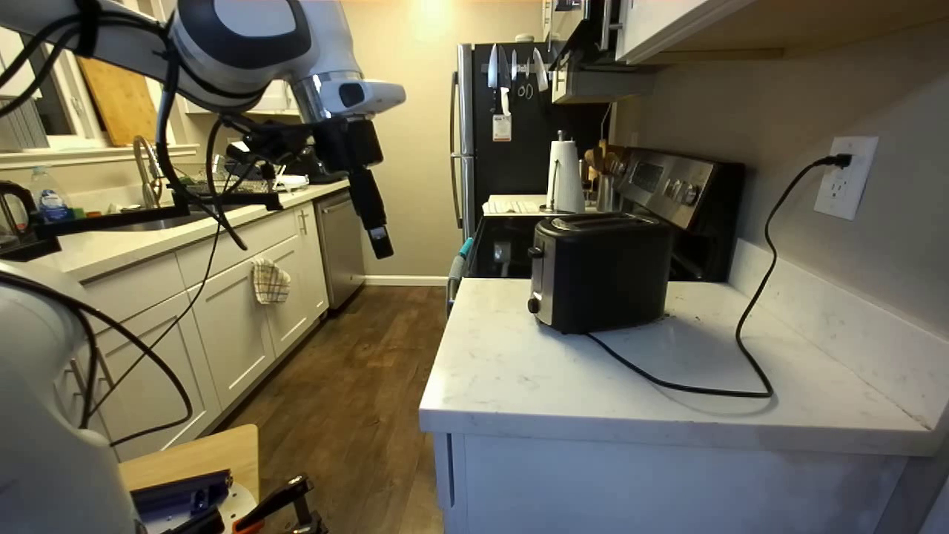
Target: Push the black toaster lever fully downwards
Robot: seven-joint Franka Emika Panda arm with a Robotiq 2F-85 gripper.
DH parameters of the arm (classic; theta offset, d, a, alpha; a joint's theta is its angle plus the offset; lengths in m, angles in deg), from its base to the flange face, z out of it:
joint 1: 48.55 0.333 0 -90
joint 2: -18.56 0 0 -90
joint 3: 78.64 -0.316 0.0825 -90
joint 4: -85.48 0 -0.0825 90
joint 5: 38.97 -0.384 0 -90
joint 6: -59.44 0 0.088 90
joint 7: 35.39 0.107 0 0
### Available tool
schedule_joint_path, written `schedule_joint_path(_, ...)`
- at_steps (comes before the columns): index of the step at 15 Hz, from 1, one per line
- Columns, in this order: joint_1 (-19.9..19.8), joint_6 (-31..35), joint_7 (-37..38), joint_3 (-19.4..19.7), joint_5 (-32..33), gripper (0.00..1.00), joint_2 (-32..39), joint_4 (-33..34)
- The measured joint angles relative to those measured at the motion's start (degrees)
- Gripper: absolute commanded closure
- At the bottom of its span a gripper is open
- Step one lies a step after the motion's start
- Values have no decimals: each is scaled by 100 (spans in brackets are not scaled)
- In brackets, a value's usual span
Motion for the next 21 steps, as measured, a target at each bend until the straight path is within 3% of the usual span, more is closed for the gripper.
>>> schedule_joint_path(7,11,18,0,44,0,0,2,0)
schedule_joint_path(13,34,461,0,17,0,2,83,35)
schedule_joint_path(14,50,489,0,8,0,26,93,45)
schedule_joint_path(16,96,579,0,5,0,30,114,50)
schedule_joint_path(21,138,1054,0,-20,0,64,209,56)
